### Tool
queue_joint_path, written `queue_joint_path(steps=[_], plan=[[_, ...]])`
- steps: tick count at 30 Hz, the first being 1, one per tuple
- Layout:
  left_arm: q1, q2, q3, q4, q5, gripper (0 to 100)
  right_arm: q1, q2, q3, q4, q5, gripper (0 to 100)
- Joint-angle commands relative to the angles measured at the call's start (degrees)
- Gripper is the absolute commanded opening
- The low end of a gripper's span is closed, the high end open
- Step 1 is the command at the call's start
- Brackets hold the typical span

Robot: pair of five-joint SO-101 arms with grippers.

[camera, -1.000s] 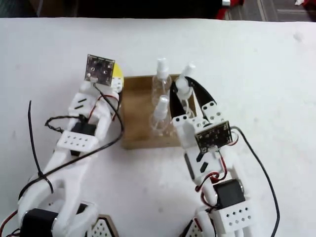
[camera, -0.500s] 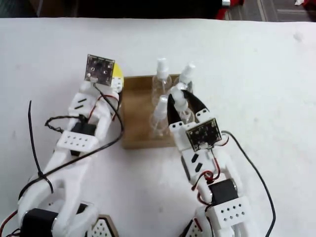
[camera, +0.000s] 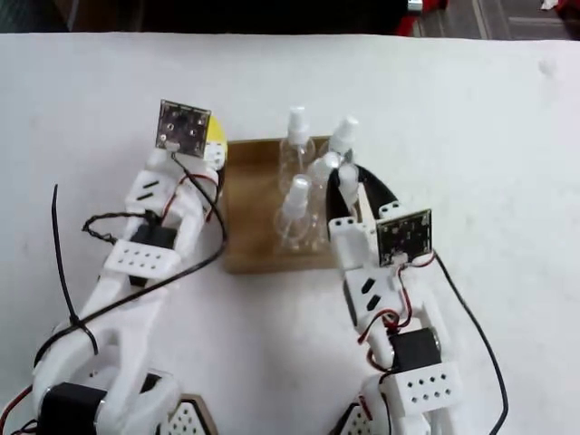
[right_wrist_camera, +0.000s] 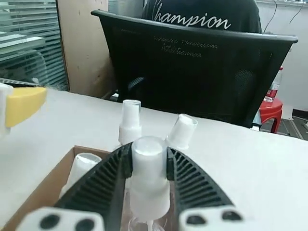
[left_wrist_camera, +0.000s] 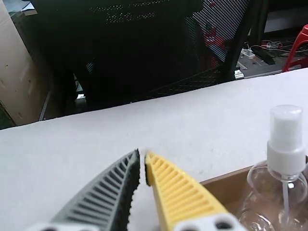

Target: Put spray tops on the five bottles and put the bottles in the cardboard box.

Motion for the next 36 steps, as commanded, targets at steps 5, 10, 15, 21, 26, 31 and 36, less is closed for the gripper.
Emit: queue_joint_path(steps=[5,10,15,21,26,31,36], plan=[[0.5,-0.3,-0.4,-1.1,-0.4,2,0.6,-0.8,0.8,0.0,-0.4,1.9],[0.5,-0.3,-0.4,-1.2,-0.4,2,-0.7,-0.8,0.8,0.3,-0.4,5.0],[0.5,-0.3,-0.4,-1.2,-0.4,2,-1.8,-0.8,0.8,1.8,-0.4,11.1],[0.5,-0.3,-0.4,-1.1,-0.4,2,-1.8,-0.8,0.8,2.1,-0.4,9.5],[0.5,-0.3,-0.4,-1.1,-0.4,2,-1.8,-0.8,0.8,2.1,-0.4,9.5],[0.5,-0.3,-0.4,-1.2,-0.4,2,-2.0,-0.8,0.1,2.1,-0.3,9.6],[0.5,-0.3,-0.4,-1.3,-0.4,2,-8.6,-5.4,-12.6,15.6,6.7,21.7]])
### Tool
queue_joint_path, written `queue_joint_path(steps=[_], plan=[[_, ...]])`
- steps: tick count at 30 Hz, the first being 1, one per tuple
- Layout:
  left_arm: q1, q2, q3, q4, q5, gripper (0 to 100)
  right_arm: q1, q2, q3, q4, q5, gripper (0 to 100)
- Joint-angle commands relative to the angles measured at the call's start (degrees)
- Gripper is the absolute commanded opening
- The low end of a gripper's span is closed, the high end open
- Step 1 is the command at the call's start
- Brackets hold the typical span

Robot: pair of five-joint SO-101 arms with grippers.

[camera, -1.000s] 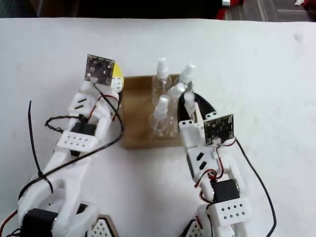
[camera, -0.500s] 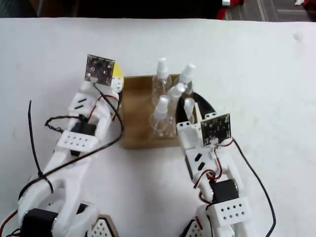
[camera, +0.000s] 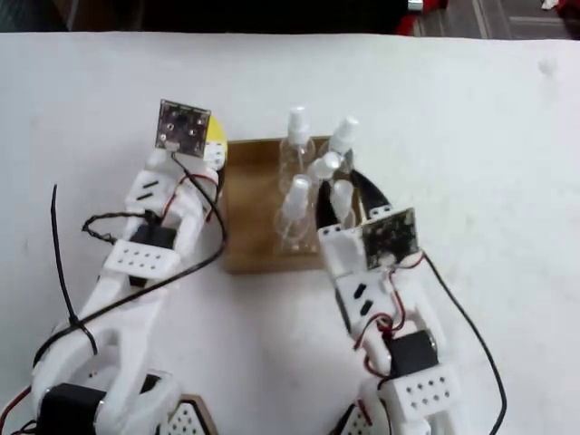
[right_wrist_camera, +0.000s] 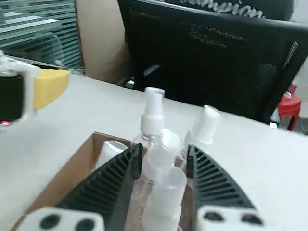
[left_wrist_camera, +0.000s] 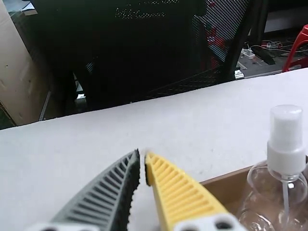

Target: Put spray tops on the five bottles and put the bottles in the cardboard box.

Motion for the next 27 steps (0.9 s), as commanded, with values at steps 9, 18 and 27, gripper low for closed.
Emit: queue_joint_path(steps=[9,18,27], plan=[[0.5,-0.3,-0.4,-1.1,-0.4,2,2.2,-15.3,-20.8,21.7,4.4,23.2],[-0.4,-0.7,-0.6,-1.4,-0.4,2,12.7,-19.3,-33.1,33.9,7.7,3.0],[-6.5,-18.9,-13.5,23.1,-0.4,2,13.2,-19.8,-40.4,42.9,9.2,3.7]])
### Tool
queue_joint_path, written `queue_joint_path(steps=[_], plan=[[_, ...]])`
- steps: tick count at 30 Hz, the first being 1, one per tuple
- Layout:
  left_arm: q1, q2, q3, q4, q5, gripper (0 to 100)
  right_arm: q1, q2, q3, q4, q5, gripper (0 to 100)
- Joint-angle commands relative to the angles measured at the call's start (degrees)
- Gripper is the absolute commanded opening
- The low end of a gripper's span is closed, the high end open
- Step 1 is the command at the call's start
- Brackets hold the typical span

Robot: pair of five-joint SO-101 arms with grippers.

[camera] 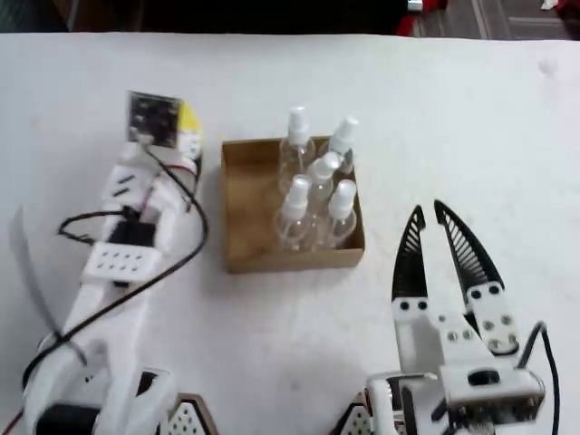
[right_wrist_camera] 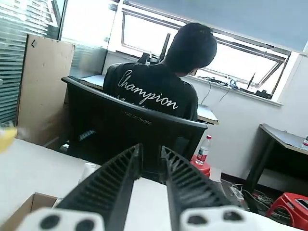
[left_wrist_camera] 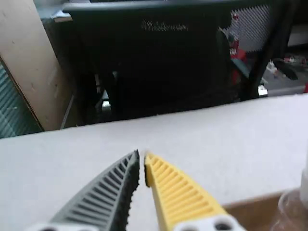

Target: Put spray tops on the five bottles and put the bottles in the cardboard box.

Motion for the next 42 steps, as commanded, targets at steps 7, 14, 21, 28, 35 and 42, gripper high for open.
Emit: queue_joint_path(steps=[7,14,21,28,35,42], plan=[[-1.1,-41.1,-20.5,40.4,-12.0,2,0.5,-0.1,-10.7,10.8,0.8,3.7],[-1.0,-68.5,-10.0,48.4,-16.4,2,0.0,-2.1,-13.0,15.8,0.3,3.8],[-1.4,-74.1,-2.1,53.9,-20.3,2,0.0,-2.1,-19.9,26.7,0.2,3.7],[-1.4,-75.5,5.5,54.4,-20.1,2,0.0,-2.1,-19.7,29.4,0.2,1.6],[-1.5,-75.5,19.7,54.1,-20.1,3,0.0,-1.9,-7.2,27.4,0.3,2.2],[-1.5,-75.5,35.9,51.7,-20.1,3,0.5,-1.9,17.2,13.0,0.7,2.2]])
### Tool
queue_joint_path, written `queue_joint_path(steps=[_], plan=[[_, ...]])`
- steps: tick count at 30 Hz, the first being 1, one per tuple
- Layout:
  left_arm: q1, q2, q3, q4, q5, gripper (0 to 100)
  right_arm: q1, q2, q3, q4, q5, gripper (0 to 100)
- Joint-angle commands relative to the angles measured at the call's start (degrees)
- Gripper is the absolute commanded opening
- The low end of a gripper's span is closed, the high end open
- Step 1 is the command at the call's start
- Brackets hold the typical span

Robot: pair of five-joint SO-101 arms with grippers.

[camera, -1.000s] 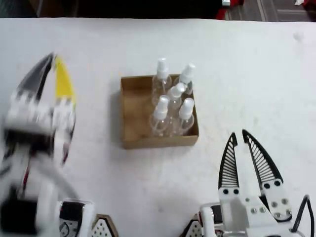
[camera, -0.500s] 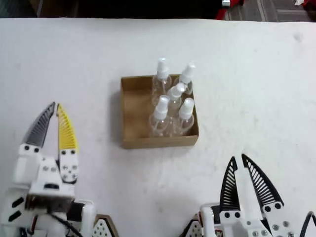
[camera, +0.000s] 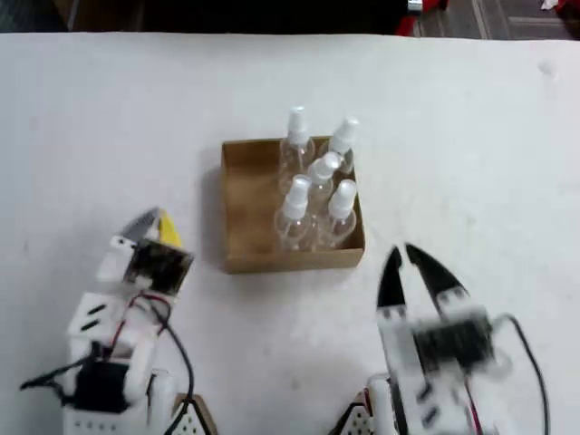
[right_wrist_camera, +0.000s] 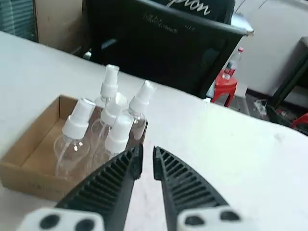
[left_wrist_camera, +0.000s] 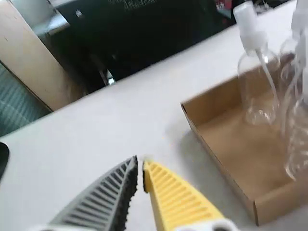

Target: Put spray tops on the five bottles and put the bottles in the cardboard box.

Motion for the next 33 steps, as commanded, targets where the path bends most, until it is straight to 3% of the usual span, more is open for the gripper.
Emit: queue_joint_path(steps=[1,8,14,18,27,33], plan=[[-0.7,-1.3,7.4,-2.4,-0.4,3,0.5,-0.2,10.2,-5.8,0.3,2.2],[-0.7,-1.3,14.9,-1.9,-0.4,3,0.5,-0.2,22.2,-6.4,0.3,2.2],[-0.7,-1.3,14.9,0.4,11.5,2,0.5,-0.2,30.4,-6.4,0.2,2.2],[-2.1,-1.3,14.9,1.1,12.3,3,0.5,-0.2,37.2,-6.4,0.1,2.2],[-2.4,-1.3,14.9,19.6,12.5,3,0.4,-0.1,44.6,-4.9,0.3,1.7],[-2.5,-1.3,14.9,20.3,12.7,2,0.5,-0.1,44.6,-3.6,0.3,1.7]])
